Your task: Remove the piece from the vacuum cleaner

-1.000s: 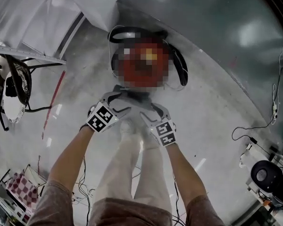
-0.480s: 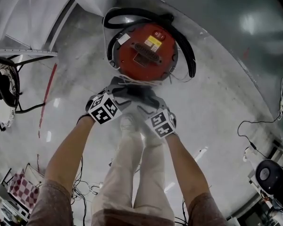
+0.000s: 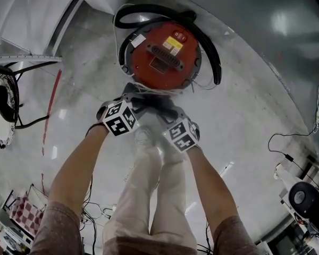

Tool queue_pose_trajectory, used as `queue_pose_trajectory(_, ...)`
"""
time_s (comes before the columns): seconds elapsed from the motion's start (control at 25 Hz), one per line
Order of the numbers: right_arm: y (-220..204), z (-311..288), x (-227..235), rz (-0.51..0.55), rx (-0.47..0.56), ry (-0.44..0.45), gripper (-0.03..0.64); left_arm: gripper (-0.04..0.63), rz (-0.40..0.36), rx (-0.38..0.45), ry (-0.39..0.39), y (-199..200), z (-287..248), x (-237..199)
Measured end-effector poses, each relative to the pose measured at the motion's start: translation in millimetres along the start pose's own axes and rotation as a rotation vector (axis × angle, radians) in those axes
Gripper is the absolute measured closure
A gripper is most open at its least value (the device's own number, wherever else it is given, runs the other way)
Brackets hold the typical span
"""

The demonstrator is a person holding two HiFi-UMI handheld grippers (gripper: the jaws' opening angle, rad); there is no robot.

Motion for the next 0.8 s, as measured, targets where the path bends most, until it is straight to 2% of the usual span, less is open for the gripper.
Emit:
queue_pose_trajectory(0.12, 0, 0, 0, -0.001, 0.001, -0.002, 0.534, 0.515, -0.001, 0.0, -0.004, 0, 0, 1)
queue_pose_trajectory(0.64, -5, 0, -10, -0.041, -0.002, 0.02, 0.568, 0.54, 0.083, -0.011, -0.01, -10, 5, 13)
queue_pose_trajectory(0.8, -8, 0, -12, -0.09, 0.006, 0.005, 0.568, 0.54, 0.124, -0.006, 0.009, -12, 5, 15)
Point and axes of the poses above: the fingertips, and each gripper's own axes: z backward along the fingers, x to its right, y out of its top, the point moved 5 cm from there along z, backward along the fingers, and after that the axes turned 1 degree about x, right-handed, at the moved point
